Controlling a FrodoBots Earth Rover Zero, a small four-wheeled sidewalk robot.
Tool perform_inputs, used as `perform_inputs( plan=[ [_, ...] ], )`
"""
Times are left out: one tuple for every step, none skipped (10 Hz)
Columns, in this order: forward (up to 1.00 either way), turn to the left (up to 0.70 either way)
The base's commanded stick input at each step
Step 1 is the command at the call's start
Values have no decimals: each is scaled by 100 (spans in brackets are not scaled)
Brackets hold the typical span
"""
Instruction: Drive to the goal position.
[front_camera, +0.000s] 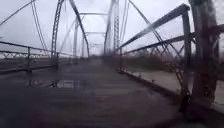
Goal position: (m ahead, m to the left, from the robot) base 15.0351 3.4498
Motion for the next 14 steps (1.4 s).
perform_inputs(
  plan=[
    [100,0],
    [100,0],
    [100,0],
    [100,3],
    [100,35],
    [100,22],
    [100,9],
    [100,3],
    [100,3],
    [100,3],
    [100,3],
    [100,3],
    [100,2],
    [100,3]
  ],
)
